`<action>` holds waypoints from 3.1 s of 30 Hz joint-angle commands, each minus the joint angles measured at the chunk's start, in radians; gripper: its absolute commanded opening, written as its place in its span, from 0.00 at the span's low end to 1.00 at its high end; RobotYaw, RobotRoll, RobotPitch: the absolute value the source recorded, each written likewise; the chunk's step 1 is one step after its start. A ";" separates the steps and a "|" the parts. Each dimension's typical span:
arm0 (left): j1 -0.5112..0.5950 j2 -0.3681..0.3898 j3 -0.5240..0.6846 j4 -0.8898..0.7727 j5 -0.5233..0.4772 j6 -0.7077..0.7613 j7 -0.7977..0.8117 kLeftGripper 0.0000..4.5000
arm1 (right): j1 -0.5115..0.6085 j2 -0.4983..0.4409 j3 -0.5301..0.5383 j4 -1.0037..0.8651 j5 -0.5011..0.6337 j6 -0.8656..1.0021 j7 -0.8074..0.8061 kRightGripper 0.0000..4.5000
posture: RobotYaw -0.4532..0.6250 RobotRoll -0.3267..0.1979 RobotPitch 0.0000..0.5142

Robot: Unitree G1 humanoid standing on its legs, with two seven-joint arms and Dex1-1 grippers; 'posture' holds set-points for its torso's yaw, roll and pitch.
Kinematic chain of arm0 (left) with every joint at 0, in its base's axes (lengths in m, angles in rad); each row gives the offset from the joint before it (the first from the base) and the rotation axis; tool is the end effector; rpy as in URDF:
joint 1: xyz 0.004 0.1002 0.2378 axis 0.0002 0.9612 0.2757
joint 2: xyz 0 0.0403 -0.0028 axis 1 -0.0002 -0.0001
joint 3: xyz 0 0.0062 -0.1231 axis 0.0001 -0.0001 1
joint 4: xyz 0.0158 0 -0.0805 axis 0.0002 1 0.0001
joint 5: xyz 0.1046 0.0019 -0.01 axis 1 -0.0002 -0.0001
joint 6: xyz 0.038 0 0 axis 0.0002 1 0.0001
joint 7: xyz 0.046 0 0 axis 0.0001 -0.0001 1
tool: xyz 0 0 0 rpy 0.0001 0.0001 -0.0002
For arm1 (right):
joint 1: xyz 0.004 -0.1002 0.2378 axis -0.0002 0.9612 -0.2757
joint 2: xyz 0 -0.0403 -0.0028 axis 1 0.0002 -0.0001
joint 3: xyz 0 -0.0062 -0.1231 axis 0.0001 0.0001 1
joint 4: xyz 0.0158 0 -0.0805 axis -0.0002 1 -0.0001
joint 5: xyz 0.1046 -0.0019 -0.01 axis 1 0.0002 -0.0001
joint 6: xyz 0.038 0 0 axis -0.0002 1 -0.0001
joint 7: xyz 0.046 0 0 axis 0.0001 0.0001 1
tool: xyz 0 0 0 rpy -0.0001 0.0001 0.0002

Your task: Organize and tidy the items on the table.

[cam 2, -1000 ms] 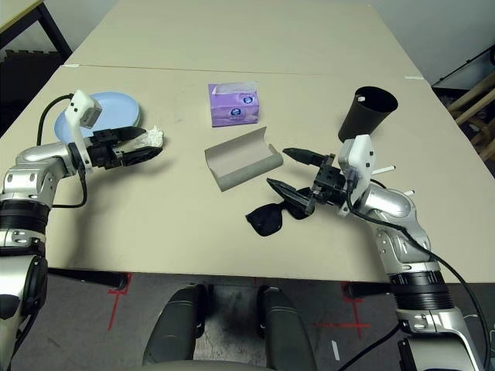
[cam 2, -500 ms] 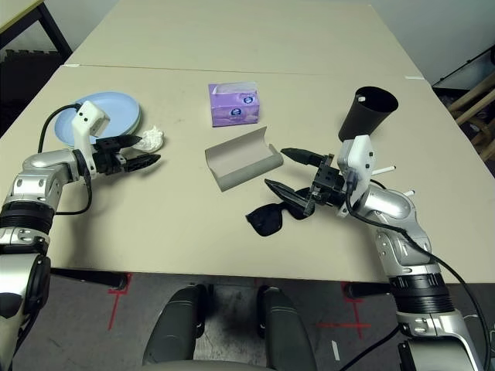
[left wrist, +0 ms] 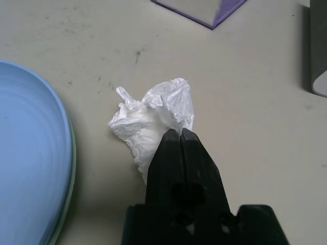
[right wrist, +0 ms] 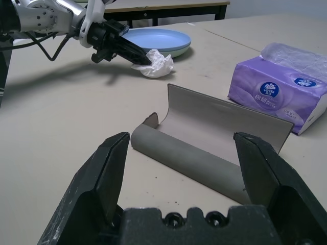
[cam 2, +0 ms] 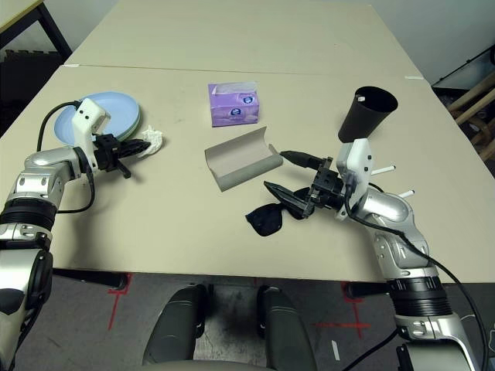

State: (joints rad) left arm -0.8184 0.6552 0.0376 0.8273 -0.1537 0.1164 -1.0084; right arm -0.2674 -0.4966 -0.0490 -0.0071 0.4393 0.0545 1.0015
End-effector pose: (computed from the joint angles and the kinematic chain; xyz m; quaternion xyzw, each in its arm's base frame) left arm 0.3403 0.3090 0.1581 0.1332 0.1025 -0.3336 0.9276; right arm 0.2589 -0.2407 0.1139 -0.0783 -0.0895 0.4875 0.8650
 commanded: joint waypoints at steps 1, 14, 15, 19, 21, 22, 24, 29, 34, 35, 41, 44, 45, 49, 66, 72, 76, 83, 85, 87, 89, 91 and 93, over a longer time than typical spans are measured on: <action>-0.038 0.029 0.032 -0.034 -0.014 0.010 0.002 0.00 | 0.006 0.002 -0.002 -0.010 0.003 -0.002 -0.002 1.00 | 0.57 0.62 0.33; -0.228 0.069 0.112 0.136 0.020 -0.023 0.209 0.00 | -0.016 0.013 0.007 0.001 0.001 0.002 0.000 1.00 | 0.58 0.62 0.33; -0.238 0.071 0.113 0.162 0.030 -0.038 0.240 0.00 | -0.017 0.013 0.007 0.002 0.000 0.001 0.000 1.00 | 0.57 0.62 0.33; -0.257 0.084 0.110 0.251 0.061 -0.086 0.325 0.00 | -0.009 0.011 0.002 -0.005 0.002 0.002 0.001 1.00 | 0.57 0.62 0.33; -0.257 0.087 0.100 0.273 0.076 -0.099 0.335 0.00 | -0.006 0.009 -0.001 -0.005 0.002 0.001 0.000 1.00 | 0.57 0.62 0.32; -0.255 0.089 0.095 0.281 0.085 -0.107 0.341 0.00 | -0.006 0.008 -0.002 -0.003 0.002 0.000 0.000 1.00 | 0.57 0.62 0.32; -0.252 0.091 0.090 0.294 0.098 -0.119 0.353 0.15 | -0.006 0.008 -0.004 -0.001 0.001 -0.001 -0.001 1.00 | 0.57 0.62 0.32; -0.249 0.085 0.100 0.284 0.079 -0.160 0.274 0.58 | -0.014 0.006 -0.008 0.011 0.001 -0.003 0.000 1.00 | 0.57 0.62 0.33; -0.236 0.068 0.109 0.237 0.037 -0.201 0.112 0.99 | -0.025 0.002 -0.012 0.025 0.001 -0.005 0.001 1.00 | 0.58 0.62 0.34; -0.234 0.065 0.111 0.229 0.031 -0.205 0.088 0.99 | -0.027 0.002 -0.013 0.027 0.001 -0.005 0.001 1.00 | 0.58 0.62 0.34; -0.168 0.021 0.102 0.115 -0.037 -0.190 -0.129 0.99 | -0.036 0.000 -0.015 0.035 0.003 -0.003 0.003 1.00 | 0.58 0.62 0.35; -0.140 0.003 0.100 0.081 -0.056 -0.176 -0.182 0.99 | -0.039 -0.003 -0.016 0.039 0.005 -0.002 0.006 1.00 | 0.58 0.62 0.35; -0.131 -0.002 0.098 0.069 -0.064 -0.174 -0.208 0.99 | -0.040 -0.004 -0.017 0.039 0.005 -0.002 0.007 1.00 | 0.58 0.62 0.36; -0.090 -0.014 0.095 0.021 -0.100 -0.170 -0.315 0.99 | -0.035 -0.011 -0.020 0.033 0.008 0.002 0.007 1.00 | 0.57 0.62 0.36; 0.049 -0.057 -0.006 -0.149 -0.114 -0.259 -0.514 0.99 | -0.051 -0.084 -0.017 -0.028 -0.006 0.070 -0.002 1.00 | 0.55 0.62 0.42; 0.065 -0.070 -0.026 -0.182 -0.128 -0.281 -0.535 0.99 | -0.087 -0.147 0.008 -0.074 -0.027 0.145 0.000 1.00 | 0.55 0.62 0.43; 0.091 -0.082 -0.030 -0.227 -0.156 -0.280 -0.565 0.99 | -0.122 -0.221 0.058 -0.117 -0.060 0.256 0.020 1.00 | 0.55 0.62 0.44; 0.163 -0.088 -0.058 -0.346 -0.221 -0.228 -0.606 0.99 | -0.151 -0.327 0.158 -0.172 -0.132 0.323 0.092 1.00 | 0.56 0.62 0.45; 0.171 -0.089 -0.060 -0.368 -0.231 -0.215 -0.606 0.99 | -0.153 -0.328 0.165 -0.172 -0.148 0.302 0.096 1.00 | 0.56 0.62 0.46; 0.175 -0.093 -0.058 -0.385 -0.238 -0.207 -0.604 0.99 | -0.154 -0.326 0.174 -0.178 -0.165 0.285 0.098 1.00 | 0.56 0.62 0.46; 0.177 -0.095 -0.060 -0.395 -0.238 -0.206 -0.602 0.99 | -0.154 -0.330 0.179 -0.181 -0.178 0.275 0.109 1.00 | 0.56 0.62 0.46; 0.178 -0.097 -0.061 -0.402 -0.240 -0.209 -0.599 0.99 | -0.160 -0.345 0.199 -0.180 -0.206 0.229 0.144 1.00 | 0.56 0.62 0.46; 0.179 -0.098 -0.062 -0.406 -0.241 -0.209 -0.597 0.99 | -0.178 -0.363 0.226 -0.177 -0.244 0.170 0.185 1.00 | 0.56 0.62 0.46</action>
State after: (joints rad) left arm -0.6551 0.5626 -0.0123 0.4459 -0.3916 -0.0883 -1.5974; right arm -0.4345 -0.8417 0.1515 -0.1628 0.2222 0.2730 1.1514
